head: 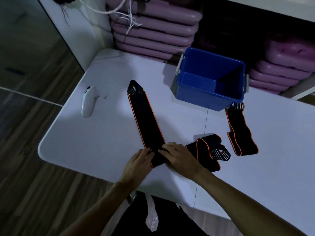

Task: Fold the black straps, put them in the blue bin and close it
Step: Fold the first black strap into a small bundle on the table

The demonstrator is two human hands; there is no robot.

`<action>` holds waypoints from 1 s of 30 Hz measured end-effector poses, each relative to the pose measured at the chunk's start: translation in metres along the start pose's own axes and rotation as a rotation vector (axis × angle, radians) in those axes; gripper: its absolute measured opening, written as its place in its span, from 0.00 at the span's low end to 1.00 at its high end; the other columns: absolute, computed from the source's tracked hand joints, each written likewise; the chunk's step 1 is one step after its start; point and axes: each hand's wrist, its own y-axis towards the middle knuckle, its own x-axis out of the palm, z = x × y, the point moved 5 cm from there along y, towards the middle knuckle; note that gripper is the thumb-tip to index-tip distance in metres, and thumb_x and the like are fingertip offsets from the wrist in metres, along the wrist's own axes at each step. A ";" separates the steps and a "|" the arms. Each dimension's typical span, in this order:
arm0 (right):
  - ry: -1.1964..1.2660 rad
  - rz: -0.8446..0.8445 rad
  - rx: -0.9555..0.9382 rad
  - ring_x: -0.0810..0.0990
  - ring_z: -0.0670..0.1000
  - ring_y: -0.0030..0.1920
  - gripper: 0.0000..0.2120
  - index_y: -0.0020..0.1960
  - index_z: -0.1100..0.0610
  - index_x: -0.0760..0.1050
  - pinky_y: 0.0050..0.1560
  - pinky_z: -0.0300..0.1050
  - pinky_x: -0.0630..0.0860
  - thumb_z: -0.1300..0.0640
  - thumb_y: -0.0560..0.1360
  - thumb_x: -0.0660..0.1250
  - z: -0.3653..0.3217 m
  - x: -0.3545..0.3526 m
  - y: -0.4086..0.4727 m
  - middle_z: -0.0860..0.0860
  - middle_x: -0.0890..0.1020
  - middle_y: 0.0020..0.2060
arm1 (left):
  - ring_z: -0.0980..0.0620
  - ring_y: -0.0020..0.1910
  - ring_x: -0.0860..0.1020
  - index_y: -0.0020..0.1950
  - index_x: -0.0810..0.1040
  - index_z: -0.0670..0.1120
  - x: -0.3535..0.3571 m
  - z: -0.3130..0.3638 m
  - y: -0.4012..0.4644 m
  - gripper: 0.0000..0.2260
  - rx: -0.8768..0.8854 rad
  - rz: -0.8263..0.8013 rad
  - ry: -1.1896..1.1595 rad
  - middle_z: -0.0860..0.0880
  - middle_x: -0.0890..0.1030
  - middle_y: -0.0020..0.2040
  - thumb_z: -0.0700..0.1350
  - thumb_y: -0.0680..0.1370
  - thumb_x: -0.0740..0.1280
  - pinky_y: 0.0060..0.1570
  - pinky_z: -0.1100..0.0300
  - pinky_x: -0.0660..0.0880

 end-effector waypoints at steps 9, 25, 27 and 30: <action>0.278 0.039 0.001 0.79 0.59 0.49 0.14 0.60 0.62 0.77 0.47 0.55 0.78 0.59 0.77 0.63 0.014 -0.011 0.023 0.58 0.82 0.51 | 0.47 0.45 0.81 0.59 0.76 0.40 -0.011 0.004 0.007 0.14 -0.316 0.149 -0.277 0.44 0.83 0.49 0.46 0.78 0.58 0.42 0.55 0.77; 0.475 -0.165 -0.036 0.75 0.51 0.57 0.19 0.65 0.55 0.76 0.58 0.47 0.74 0.46 0.81 0.58 0.027 -0.011 0.021 0.53 0.78 0.57 | 0.49 0.47 0.82 0.52 0.82 0.43 -0.013 0.015 -0.001 0.14 -0.314 0.155 -0.210 0.45 0.83 0.50 0.51 0.78 0.62 0.47 0.53 0.78; 0.517 -0.102 0.060 0.76 0.51 0.57 0.14 0.65 0.54 0.74 0.57 0.47 0.74 0.53 0.81 0.60 0.027 -0.016 0.032 0.52 0.80 0.58 | 0.48 0.45 0.82 0.57 0.79 0.44 -0.018 0.013 0.005 0.13 -0.406 0.203 -0.260 0.46 0.84 0.49 0.48 0.79 0.62 0.44 0.53 0.78; 0.572 -0.016 0.188 0.79 0.52 0.53 0.11 0.62 0.51 0.71 0.52 0.49 0.75 0.55 0.81 0.61 0.027 -0.014 0.034 0.51 0.81 0.54 | 0.49 0.44 0.82 0.66 0.71 0.46 -0.019 0.009 0.012 0.15 -0.519 0.261 -0.271 0.47 0.82 0.53 0.45 0.79 0.64 0.42 0.57 0.78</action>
